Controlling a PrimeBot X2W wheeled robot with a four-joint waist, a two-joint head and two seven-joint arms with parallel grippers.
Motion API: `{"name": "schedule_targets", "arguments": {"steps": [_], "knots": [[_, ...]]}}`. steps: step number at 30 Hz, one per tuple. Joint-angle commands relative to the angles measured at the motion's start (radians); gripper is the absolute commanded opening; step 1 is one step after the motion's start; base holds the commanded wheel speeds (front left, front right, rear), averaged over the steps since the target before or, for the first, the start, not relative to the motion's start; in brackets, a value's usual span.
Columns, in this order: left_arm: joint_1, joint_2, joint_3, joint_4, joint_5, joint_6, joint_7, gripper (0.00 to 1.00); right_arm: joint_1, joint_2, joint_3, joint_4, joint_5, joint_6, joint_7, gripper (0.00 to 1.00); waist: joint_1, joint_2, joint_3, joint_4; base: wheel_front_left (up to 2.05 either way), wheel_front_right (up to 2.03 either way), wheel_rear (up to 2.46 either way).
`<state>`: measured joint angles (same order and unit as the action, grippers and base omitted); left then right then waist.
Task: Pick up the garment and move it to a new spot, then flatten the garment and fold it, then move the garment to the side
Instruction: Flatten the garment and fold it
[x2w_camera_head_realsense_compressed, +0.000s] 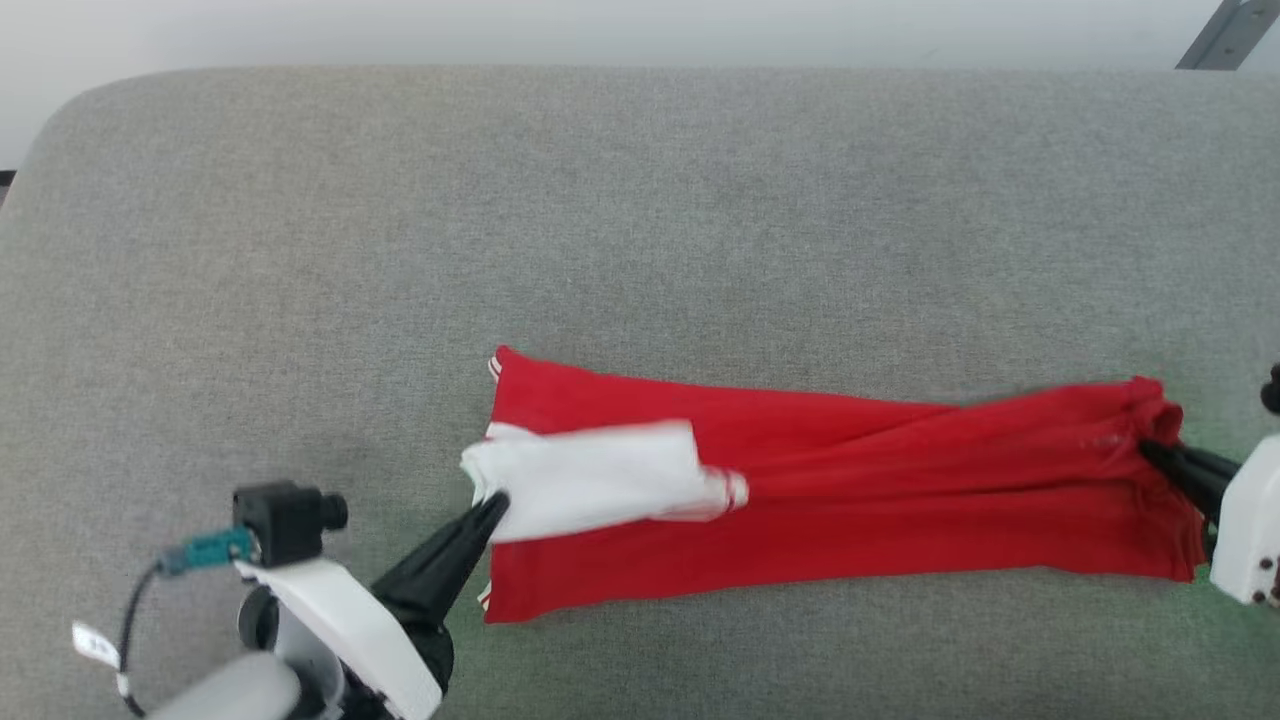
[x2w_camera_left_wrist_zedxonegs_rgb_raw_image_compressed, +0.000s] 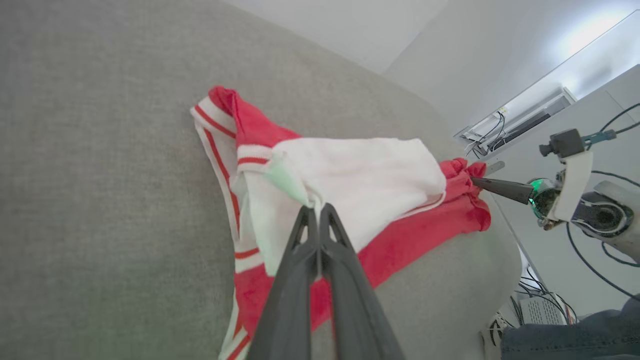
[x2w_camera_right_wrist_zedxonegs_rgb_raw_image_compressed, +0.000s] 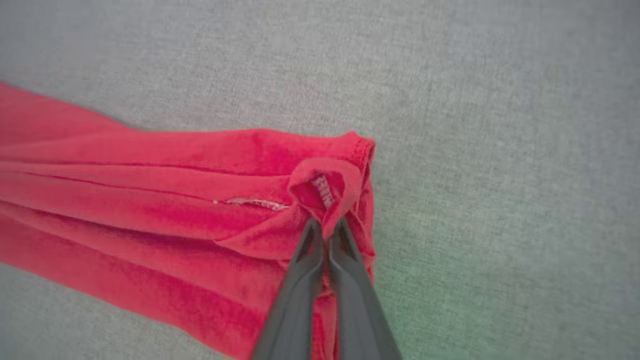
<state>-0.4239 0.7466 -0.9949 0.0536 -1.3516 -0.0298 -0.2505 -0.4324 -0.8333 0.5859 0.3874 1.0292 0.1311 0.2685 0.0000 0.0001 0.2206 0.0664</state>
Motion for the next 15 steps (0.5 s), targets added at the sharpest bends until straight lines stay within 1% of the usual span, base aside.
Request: {"name": "schedule_targets", "arguments": {"steps": [1, 2, 3, 4, 5, 7, 8, 9, 11, 12, 13, 14, 15], "knots": [[0.023, -0.013, 0.001, 0.024, 0.019, 0.009, -0.009, 0.0, 0.023, 0.009, -0.02, 0.001, -0.016, -0.001, -0.009, 0.0, 0.0, -0.0001, 0.005, 0.0, 0.0, 0.0, 0.0], [0.034, -0.033, 0.0, 0.036, 0.015, 0.001, -0.009, 0.0, 0.035, 0.017, -0.035, 0.007, -0.025, -0.001, -0.01, 0.0, 0.0, -0.0001, 0.008, 0.0, 0.0, 0.0, 0.0], [0.035, -0.044, -0.01, 0.055, 0.034, 0.001, -0.009, 0.0, 0.046, 0.025, -0.047, 0.01, -0.037, -0.001, -0.012, 0.0, 0.0, -0.0001, 0.011, -0.001, 0.0, 0.0, 0.0], [0.026, -0.047, -0.024, 0.083, 0.062, 0.009, -0.009, 0.0, 0.054, 0.036, -0.058, 0.014, -0.048, -0.001, -0.013, 0.0, 0.0, -0.0001, 0.013, -0.001, 0.0, 0.0, 0.0], [0.02, -0.063, -0.031, 0.111, 0.068, 0.009, -0.01, 0.0, 0.06, 0.05, -0.071, 0.019, -0.05, -0.001, -0.012, 0.0, 0.0, -0.0001, 0.014, -0.001, 0.0, 0.0, 0.0], [0.013, -0.1, -0.028, 0.159, 0.064, -0.011, -0.01, 0.0, 0.066, 0.074, -0.091, 0.023, -0.062, -0.001, -0.005, 0.0, 0.0, -0.0001, 0.015, -0.003, 0.0, 0.0, 0.0], [0.007, -0.106, -0.029, 0.188, 0.076, -0.013, -0.011, 0.0, 0.067, 0.082, -0.101, 0.027, -0.072, -0.001, -0.007, 0.0, 0.0, -0.0001, 0.014, -0.006, 0.0, 0.0, 0.0], [0.003, -0.113, -0.036, 0.216, 0.089, -0.019, -0.011, 0.0, 0.068, 0.091, -0.107, 0.03, -0.081, -0.001, -0.005, 0.04, 0.0, -0.0001, 0.014, -0.008, 0.0, 0.0, 0.0], [0.0, -0.138, -0.033, 0.257, 0.088, -0.033, -0.013, 0.0, 0.07, 0.11, -0.12, 0.03, -0.099, -0.001, 0.001, 0.4, 0.0, -0.0001, 0.01, -0.015, 0.0, 0.0, 0.0], [0.0, -0.138, -0.033, 0.257, 0.088, -0.033, -0.013, 0.0, 0.07, 0.11, -0.12, 0.03, -0.099, -0.001, 0.001, 0.4, 0.0, -0.0001, 0.01, -0.015, 0.0, 0.0, 0.0], [-0.001, -0.145, -0.02, 0.282, 0.094, -0.044, -0.013, 0.31, 0.076, 0.12, -0.14, 0.029, -0.101, -0.001, 0.015, 1.0, 0.0, -0.0001, 0.008, -0.021, 0.0, 0.0, 0.0], [0.002, -0.148, -0.009, 0.289, 0.093, -0.048, -0.014, 0.54, 0.08, 0.123, -0.15, 0.027, -0.099, -0.001, 0.023, 1.0, 0.0, -0.0001, 0.005, -0.022, 0.0, 0.0, 0.0], [0.002, -0.148, -0.009, 0.289, 0.093, -0.048, -0.014, 0.54, 0.08, 0.123, -0.15, 0.027, -0.099, -0.001, 0.023, 1.0, 0.0, -0.0001, 0.005, -0.022, 0.0, 0.0, 0.0]]}}
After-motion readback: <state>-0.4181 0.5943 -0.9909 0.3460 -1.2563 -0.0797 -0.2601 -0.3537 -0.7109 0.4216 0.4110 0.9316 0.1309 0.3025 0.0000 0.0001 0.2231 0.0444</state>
